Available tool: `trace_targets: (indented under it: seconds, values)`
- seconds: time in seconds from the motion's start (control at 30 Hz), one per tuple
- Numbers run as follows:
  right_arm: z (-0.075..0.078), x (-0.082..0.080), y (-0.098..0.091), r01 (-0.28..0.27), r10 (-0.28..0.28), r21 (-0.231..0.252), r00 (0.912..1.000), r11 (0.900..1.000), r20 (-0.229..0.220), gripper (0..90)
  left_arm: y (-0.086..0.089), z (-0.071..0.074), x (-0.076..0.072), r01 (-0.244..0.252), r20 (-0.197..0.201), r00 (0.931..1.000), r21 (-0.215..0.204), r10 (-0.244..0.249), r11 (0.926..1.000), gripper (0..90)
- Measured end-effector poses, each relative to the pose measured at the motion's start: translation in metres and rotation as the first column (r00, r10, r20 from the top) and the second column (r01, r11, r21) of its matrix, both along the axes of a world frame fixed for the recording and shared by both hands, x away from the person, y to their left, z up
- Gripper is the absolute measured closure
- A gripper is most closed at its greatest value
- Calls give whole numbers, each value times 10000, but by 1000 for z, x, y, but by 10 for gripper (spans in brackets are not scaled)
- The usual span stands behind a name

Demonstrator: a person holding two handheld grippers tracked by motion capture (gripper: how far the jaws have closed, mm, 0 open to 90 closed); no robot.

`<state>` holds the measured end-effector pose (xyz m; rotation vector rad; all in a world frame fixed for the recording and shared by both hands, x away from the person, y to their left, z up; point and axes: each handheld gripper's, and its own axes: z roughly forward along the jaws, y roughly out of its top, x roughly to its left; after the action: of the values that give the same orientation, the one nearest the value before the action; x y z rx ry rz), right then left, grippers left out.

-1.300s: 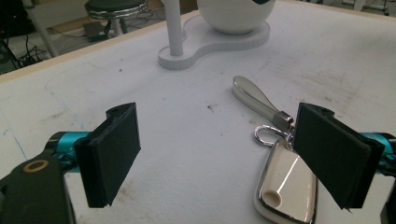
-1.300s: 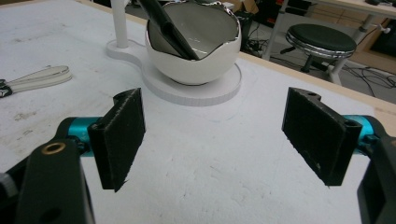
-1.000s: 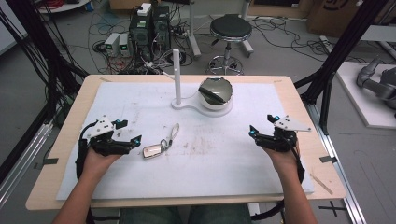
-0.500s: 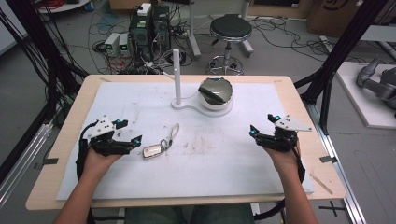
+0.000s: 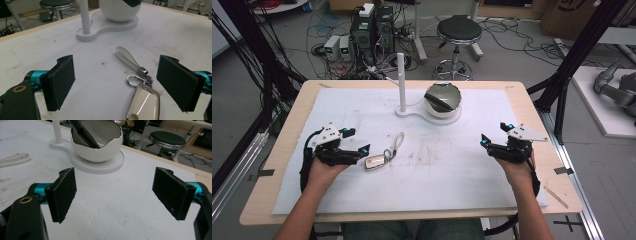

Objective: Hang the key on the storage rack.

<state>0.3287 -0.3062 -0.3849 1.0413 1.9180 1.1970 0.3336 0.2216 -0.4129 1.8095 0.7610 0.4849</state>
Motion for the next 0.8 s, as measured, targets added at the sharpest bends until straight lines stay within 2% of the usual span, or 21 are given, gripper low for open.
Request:
trace_targets:
  seconds: [0.2, 0.37, 0.57, 0.67, 0.8]
  values:
    - [0, 1, -1, -28, 28, -20, 10000, 10000, 27, 199, -23, -2, 4, 89, -325, 9994, 205, -83, 9998, 152]
    - [1, 2, -1, -44, 44, 6, 10000, 10000, 23, 199, -50, -6, 8, 414, -543, 9978, 612, -381, 9973, 153]
    - [0, 3, 0, -14, 14, -65, 10000, 10000, -13, 199, -70, -16, 18, 262, -1149, 9932, 575, -194, 9980, 185]
    - [-1, 3, 0, -8, 7, -94, 10000, 10000, -26, 199, -81, -22, 21, 290, -1470, 9890, 854, -162, 9959, 192]
    - [-1, 3, -2, 43, -44, -77, 10000, 10000, -14, 199, -91, -29, 25, 337, -1861, 9825, 1575, -39, 9869, 231]
